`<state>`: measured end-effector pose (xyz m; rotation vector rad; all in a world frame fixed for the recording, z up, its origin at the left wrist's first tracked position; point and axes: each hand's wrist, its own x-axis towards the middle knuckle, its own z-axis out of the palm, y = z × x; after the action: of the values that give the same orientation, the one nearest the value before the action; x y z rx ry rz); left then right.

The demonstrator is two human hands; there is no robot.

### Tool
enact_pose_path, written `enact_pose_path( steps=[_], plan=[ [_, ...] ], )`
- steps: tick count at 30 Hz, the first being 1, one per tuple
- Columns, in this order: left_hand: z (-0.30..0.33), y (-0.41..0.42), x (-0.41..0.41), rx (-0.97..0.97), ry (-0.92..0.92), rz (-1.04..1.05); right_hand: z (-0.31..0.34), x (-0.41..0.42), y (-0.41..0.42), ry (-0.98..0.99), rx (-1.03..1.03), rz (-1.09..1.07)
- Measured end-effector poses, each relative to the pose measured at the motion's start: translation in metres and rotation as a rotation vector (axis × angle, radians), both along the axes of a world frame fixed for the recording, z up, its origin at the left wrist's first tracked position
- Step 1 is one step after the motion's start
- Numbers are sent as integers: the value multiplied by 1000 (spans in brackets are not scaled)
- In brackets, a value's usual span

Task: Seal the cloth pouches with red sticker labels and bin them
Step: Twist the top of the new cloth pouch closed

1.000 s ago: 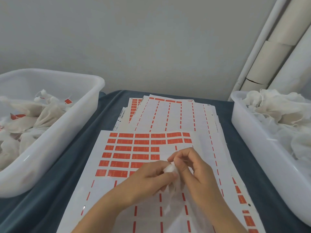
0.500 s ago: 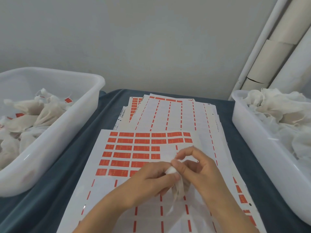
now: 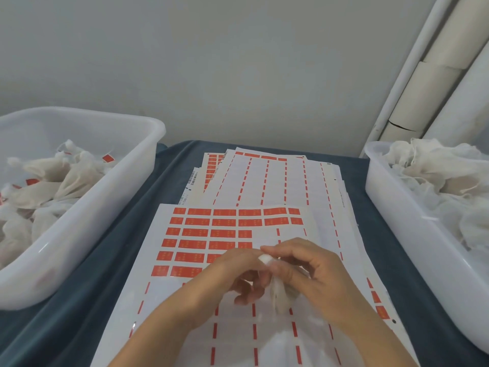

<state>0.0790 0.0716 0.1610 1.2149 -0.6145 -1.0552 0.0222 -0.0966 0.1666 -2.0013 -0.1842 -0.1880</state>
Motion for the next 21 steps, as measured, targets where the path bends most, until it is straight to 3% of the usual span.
enact_pose_path(
  steps=[1,3,5,11,16,21],
  plan=[
    [-9,0,1,-81,60,-37,0,0,-1,1,-17,10],
    [-5,3,0,49,17,-4,0,-1,-3,1,-48,13],
    [-1,-10,8,256,-167,278,0,-1,-4,7,-61,3],
    [3,-8,1,220,-376,398,-2,0,1,86,-31,-106],
    [5,-8,1,145,-412,397,1,0,2,166,307,-231],
    [5,-10,-4,91,-427,478,2,-2,6,438,674,-27]
  ],
)
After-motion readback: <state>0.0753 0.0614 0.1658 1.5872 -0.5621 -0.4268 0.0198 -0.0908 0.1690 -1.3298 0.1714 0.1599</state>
